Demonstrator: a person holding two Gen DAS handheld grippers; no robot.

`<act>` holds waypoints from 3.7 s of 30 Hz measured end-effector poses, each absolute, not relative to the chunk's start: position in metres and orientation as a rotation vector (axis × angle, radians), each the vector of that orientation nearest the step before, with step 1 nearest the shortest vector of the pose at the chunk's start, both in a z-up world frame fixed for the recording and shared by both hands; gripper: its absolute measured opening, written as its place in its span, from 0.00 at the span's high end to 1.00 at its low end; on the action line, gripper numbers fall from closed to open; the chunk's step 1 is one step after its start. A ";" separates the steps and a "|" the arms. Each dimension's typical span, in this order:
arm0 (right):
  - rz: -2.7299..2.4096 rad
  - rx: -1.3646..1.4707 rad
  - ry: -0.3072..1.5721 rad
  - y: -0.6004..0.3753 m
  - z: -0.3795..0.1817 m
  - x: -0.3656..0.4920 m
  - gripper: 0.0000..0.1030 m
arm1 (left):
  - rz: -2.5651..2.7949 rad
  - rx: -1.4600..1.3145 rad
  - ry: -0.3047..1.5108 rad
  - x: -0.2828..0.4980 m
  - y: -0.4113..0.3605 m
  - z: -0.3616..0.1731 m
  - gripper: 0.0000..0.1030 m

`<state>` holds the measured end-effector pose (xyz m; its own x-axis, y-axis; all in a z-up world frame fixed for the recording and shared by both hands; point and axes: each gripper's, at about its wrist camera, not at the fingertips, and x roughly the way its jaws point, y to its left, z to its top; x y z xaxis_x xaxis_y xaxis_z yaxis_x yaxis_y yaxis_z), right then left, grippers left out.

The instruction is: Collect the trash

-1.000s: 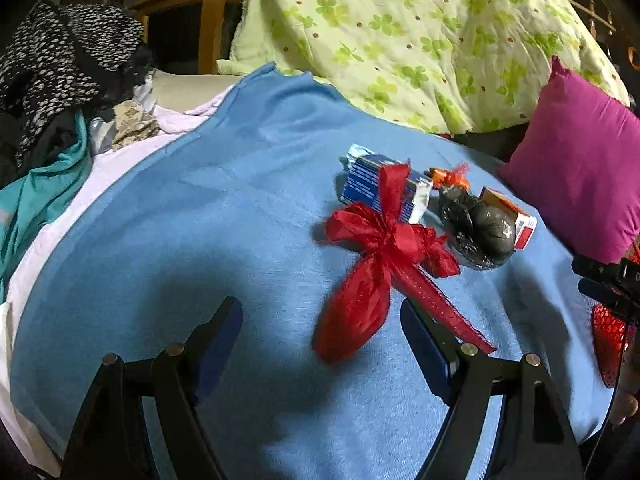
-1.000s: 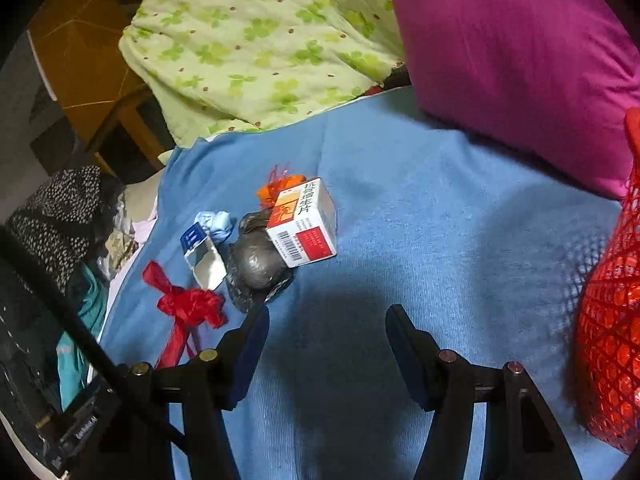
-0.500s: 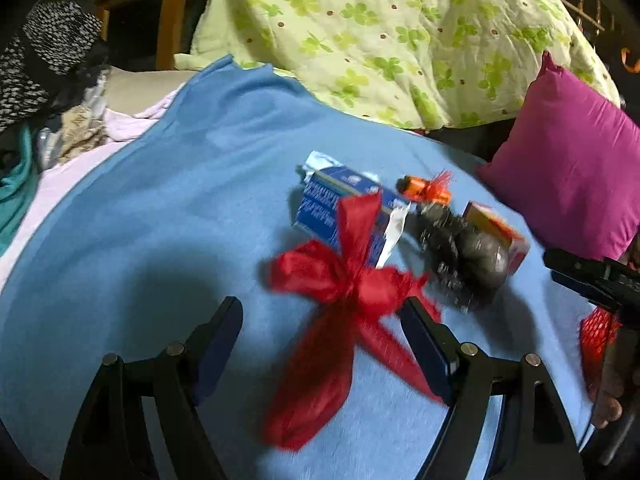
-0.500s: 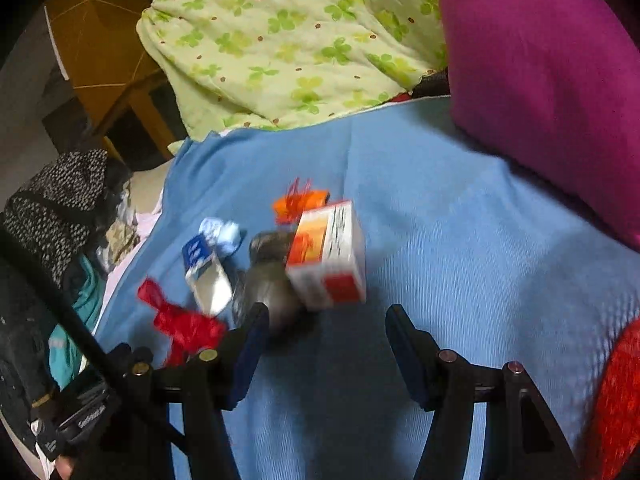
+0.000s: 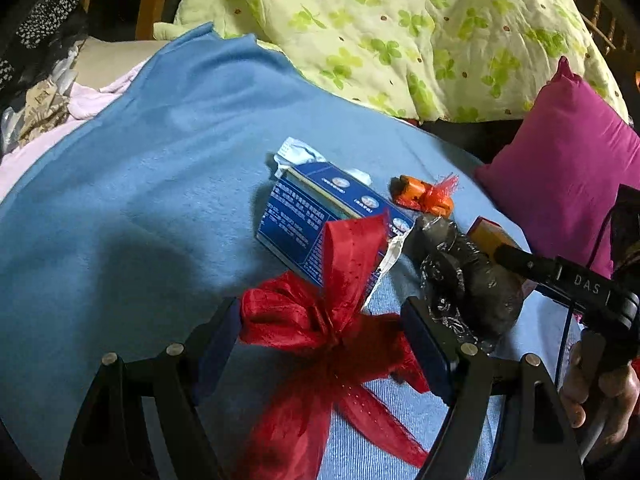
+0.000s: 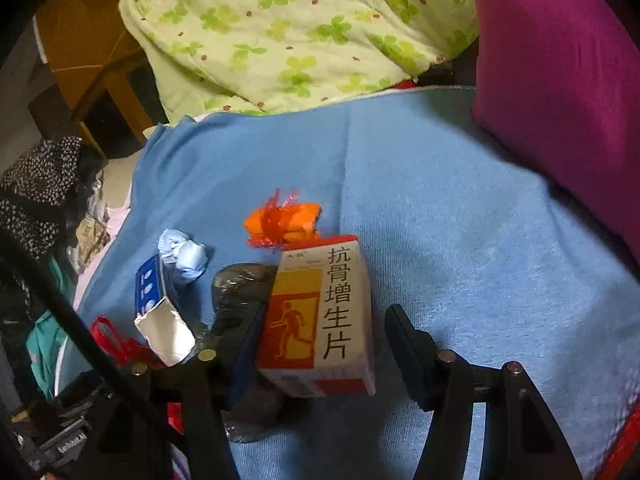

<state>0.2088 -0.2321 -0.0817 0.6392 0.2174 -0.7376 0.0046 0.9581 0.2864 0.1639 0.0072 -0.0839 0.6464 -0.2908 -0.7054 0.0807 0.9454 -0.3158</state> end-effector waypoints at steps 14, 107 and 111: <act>0.151 0.339 0.782 -0.248 -0.055 0.173 0.51 | -0.280 -0.295 0.838 0.153 0.013 -0.069 0.93; 0.029 0.372 0.222 -0.380 0.117 -0.173 0.51 | -0.318 0.243 0.267 -0.103 -0.176 0.169 0.90; 0.005 0.388 0.206 -0.393 0.118 -0.180 0.51 | -0.338 0.270 0.259 -0.106 -0.197 0.171 0.90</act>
